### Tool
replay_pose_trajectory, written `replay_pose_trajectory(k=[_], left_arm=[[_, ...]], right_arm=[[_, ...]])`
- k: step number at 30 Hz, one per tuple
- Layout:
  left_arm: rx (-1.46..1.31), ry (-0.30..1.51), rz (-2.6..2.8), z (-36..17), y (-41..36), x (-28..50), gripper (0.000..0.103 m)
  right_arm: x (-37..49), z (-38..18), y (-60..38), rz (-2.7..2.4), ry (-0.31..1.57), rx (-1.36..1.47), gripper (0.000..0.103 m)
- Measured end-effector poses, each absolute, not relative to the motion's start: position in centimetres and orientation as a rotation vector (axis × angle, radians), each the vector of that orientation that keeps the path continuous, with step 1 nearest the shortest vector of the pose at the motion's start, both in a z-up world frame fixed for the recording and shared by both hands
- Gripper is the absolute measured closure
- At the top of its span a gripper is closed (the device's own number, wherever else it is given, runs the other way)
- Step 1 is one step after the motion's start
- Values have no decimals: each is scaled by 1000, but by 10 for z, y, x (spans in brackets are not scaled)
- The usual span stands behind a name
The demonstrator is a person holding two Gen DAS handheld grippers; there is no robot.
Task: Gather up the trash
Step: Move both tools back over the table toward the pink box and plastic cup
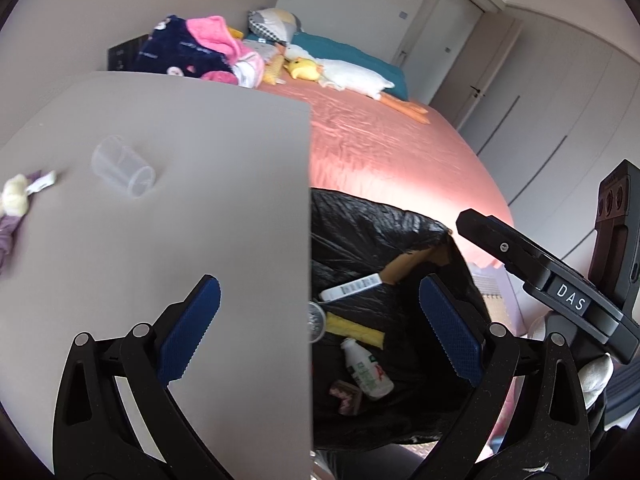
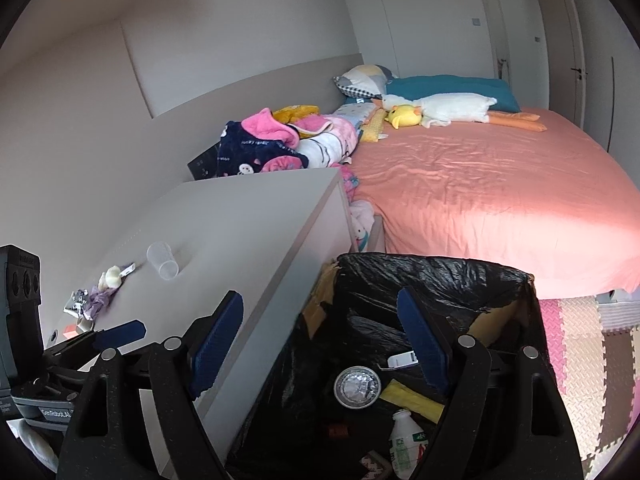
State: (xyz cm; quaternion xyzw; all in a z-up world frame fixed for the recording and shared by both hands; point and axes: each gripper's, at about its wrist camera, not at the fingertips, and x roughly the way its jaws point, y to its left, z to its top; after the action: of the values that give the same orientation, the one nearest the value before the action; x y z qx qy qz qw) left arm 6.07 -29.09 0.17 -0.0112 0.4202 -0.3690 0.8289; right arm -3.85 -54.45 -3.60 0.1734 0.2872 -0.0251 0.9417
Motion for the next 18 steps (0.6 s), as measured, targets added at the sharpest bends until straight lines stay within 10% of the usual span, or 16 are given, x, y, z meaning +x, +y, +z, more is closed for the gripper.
replay_pose_trajectory(k=[18], left_arm=[[-94,866,-521,-5,-174,82,7]], right_arm=[[7,-38,-453,151,641,251,23]])
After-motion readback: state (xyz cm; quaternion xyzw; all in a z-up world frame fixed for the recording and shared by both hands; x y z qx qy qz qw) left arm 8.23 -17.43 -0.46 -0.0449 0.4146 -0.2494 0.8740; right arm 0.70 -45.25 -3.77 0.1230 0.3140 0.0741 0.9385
